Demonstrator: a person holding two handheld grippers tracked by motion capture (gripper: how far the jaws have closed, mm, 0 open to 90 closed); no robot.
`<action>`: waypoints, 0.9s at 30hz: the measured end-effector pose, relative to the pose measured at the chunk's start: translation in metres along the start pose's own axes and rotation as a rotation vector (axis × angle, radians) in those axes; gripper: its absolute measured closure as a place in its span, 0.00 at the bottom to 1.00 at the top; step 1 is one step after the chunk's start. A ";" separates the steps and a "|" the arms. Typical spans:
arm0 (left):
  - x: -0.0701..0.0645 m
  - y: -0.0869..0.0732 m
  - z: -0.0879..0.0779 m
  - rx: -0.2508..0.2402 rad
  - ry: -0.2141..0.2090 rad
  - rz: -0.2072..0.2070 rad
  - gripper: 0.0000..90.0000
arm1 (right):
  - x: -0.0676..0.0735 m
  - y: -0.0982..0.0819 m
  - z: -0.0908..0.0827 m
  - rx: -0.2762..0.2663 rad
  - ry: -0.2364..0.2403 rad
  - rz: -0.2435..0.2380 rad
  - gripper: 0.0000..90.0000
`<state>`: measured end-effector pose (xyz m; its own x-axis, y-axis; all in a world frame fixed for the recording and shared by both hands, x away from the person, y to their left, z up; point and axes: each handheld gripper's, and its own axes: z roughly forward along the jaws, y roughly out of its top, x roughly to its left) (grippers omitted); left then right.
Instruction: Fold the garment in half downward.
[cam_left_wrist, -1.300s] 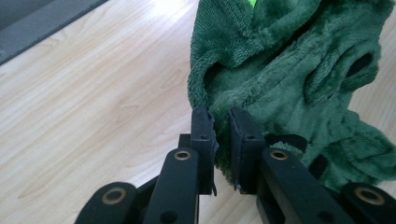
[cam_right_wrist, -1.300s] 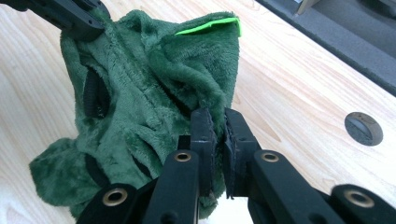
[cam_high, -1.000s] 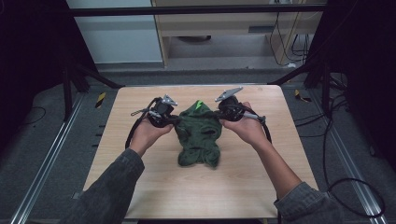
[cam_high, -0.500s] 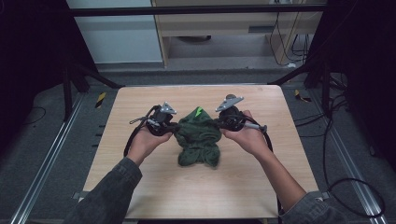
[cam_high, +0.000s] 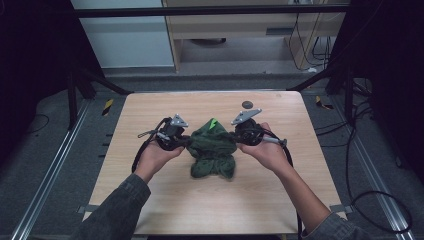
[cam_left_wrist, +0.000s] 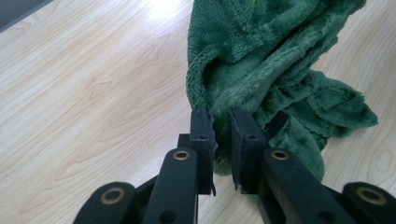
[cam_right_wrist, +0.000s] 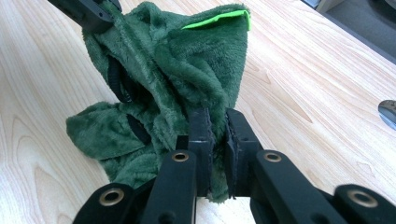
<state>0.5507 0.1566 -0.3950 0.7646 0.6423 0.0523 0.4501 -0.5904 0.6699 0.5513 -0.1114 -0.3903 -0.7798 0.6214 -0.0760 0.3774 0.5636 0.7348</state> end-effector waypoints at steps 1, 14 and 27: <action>-0.002 -0.001 0.000 -0.005 0.001 0.000 0.89 | 0.001 -0.001 -0.001 0.000 -0.001 -0.002 0.91; -0.013 -0.010 0.006 0.004 -0.015 0.016 0.88 | 0.006 -0.016 0.000 0.010 0.011 -0.002 0.90; -0.022 -0.018 0.008 0.001 -0.038 0.021 0.87 | 0.014 -0.024 0.001 0.013 0.015 -0.011 0.89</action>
<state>0.5294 0.1492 -0.4143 0.7909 0.6108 0.0376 0.4344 -0.6037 0.6684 0.5318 -0.1153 -0.4094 -0.7912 0.6071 -0.0742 0.3751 0.5775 0.7251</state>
